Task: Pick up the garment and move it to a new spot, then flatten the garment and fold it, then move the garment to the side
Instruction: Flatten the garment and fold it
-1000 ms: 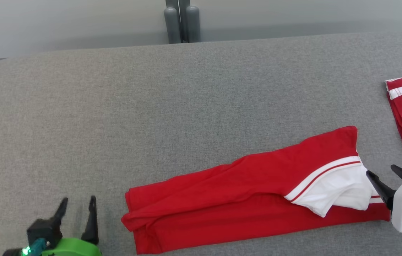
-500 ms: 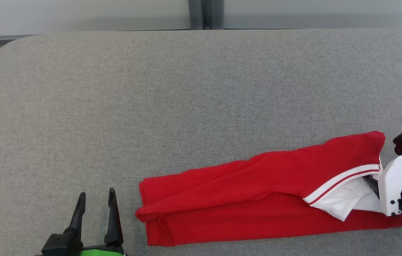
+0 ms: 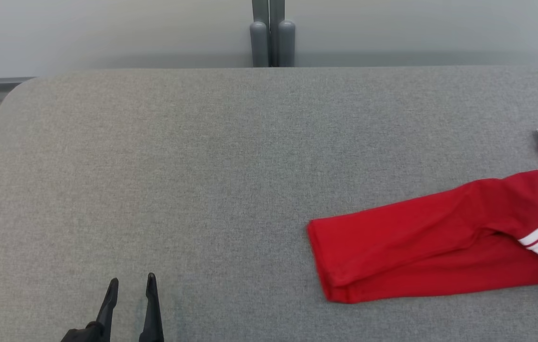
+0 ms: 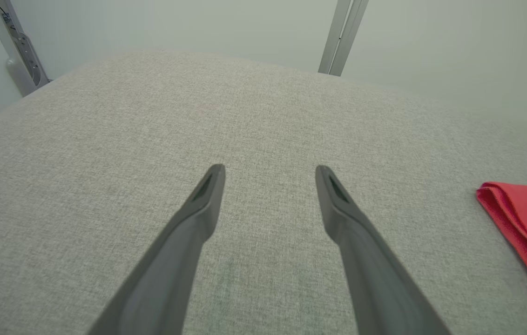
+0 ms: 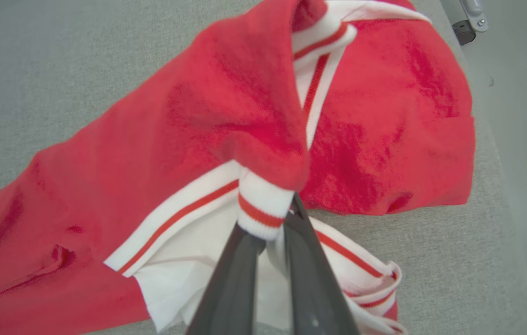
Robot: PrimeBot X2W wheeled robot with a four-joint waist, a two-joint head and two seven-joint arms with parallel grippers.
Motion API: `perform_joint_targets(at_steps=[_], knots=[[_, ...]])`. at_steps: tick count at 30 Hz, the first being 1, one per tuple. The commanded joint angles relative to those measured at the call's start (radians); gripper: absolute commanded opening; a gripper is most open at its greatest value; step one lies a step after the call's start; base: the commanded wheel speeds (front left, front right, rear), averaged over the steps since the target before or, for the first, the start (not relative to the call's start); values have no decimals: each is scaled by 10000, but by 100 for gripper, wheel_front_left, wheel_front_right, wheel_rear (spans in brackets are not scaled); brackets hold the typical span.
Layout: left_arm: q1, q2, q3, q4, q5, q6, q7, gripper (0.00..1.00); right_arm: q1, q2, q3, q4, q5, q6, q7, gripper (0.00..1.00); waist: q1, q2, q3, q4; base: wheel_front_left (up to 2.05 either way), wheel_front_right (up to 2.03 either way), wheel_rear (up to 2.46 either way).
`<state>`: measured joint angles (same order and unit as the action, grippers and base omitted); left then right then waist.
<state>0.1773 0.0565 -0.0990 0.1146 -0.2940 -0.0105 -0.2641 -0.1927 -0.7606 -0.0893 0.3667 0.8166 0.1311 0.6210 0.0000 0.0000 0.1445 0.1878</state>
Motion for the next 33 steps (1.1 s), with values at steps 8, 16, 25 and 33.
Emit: perform_joint_targets(at_steps=[8,16,25,33], knots=[[281,-60,-332,349,-460,-57,1,100,700,541,-398,-2557,891,-2,1662,0,0,0,-493,-76,0,0,0],[-98,-51,-874,681,-538,102,1,100,309,3802,1588,-3897,-236,0,2059,0,0,0,-297,41,0,0,0],[-335,-51,-1076,1098,-542,196,1,100,-152,5934,2794,-2832,-1601,0,1336,0,0,0,-264,471,0,0,0],[-106,-51,-859,1094,-576,236,1,100,-193,6134,2975,-2698,-1692,0,756,100,0,0,-382,400,0,0,0]])
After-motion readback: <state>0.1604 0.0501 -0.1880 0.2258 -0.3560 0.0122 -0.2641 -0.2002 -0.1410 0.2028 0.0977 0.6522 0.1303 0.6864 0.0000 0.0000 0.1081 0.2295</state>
